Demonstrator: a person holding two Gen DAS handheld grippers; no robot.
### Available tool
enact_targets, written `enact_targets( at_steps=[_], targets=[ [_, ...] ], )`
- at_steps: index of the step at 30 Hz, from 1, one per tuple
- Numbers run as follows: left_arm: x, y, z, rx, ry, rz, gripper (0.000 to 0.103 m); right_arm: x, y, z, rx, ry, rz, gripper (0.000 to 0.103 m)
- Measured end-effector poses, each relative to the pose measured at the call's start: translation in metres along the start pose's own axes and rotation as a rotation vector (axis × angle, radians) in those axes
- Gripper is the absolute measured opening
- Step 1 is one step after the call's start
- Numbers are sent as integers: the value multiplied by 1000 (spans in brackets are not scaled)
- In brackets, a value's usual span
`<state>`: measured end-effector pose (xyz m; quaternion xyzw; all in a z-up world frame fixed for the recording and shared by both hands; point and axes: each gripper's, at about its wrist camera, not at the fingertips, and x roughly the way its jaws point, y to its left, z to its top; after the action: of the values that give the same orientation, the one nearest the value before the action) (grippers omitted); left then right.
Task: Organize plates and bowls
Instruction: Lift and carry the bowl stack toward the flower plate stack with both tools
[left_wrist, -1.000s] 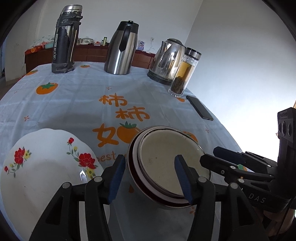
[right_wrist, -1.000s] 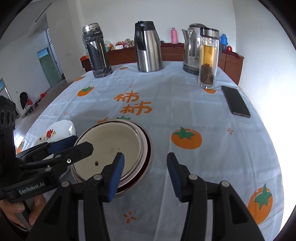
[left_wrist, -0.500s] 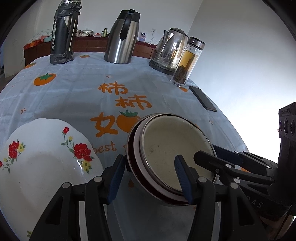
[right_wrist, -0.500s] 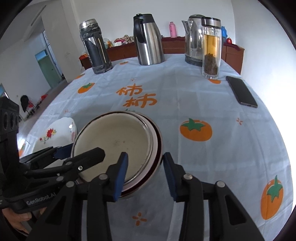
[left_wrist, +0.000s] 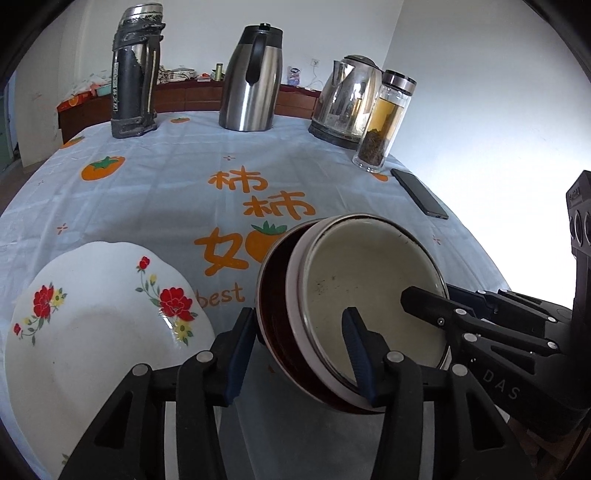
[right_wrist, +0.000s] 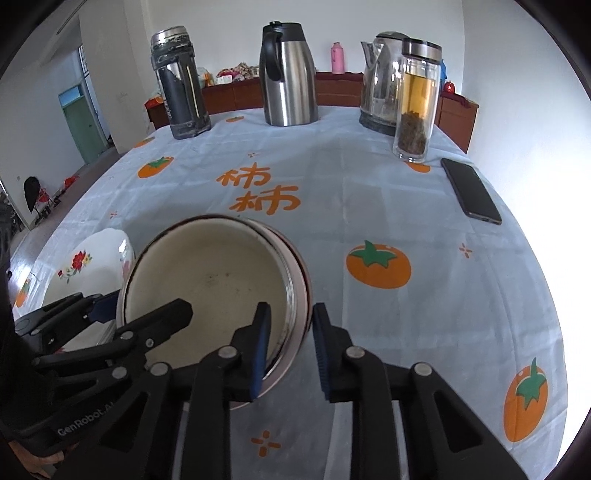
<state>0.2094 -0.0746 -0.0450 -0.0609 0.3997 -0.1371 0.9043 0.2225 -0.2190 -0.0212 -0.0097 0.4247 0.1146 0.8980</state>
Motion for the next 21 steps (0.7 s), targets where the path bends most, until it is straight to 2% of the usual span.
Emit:
enact_targets(
  at_steps=[10,13,18,21],
  targets=[
    [-13,2,3,-32,-11,-45,51,-2,-4,10,-16,45,25,17],
    [-14,2,3,-35,-13,-48,51,-6,0,12,-39,43,8,16],
    [-17,11,6,-73,-18,-52,40,-15,4,15,-53,28,7,16],
    [-20,12,7,-78,-28,-57,40,-18,8,17,-66,24,2,16]
  ],
)
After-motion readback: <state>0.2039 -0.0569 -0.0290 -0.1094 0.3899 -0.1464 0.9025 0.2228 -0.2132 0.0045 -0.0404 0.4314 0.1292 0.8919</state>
